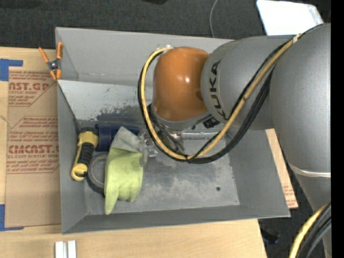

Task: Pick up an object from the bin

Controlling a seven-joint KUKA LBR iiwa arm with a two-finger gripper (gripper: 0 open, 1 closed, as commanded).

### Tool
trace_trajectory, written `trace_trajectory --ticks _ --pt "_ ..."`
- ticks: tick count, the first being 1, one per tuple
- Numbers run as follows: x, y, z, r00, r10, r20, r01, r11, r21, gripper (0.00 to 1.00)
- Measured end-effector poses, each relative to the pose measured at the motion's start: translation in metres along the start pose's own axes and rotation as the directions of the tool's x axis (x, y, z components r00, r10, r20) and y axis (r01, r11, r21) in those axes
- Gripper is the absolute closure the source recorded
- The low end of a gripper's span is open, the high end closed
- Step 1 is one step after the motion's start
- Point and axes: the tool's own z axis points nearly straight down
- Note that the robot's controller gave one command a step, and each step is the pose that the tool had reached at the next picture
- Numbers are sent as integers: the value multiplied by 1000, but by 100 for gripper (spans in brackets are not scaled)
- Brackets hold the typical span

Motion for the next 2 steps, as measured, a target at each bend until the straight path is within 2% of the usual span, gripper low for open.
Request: trace_trajectory --ticks 1,2 --pt "-16 -29 -29 980 -198 1 198 980 -2 100" --pt "-4 12 -6 997 -72 0 72 997 -1 100"
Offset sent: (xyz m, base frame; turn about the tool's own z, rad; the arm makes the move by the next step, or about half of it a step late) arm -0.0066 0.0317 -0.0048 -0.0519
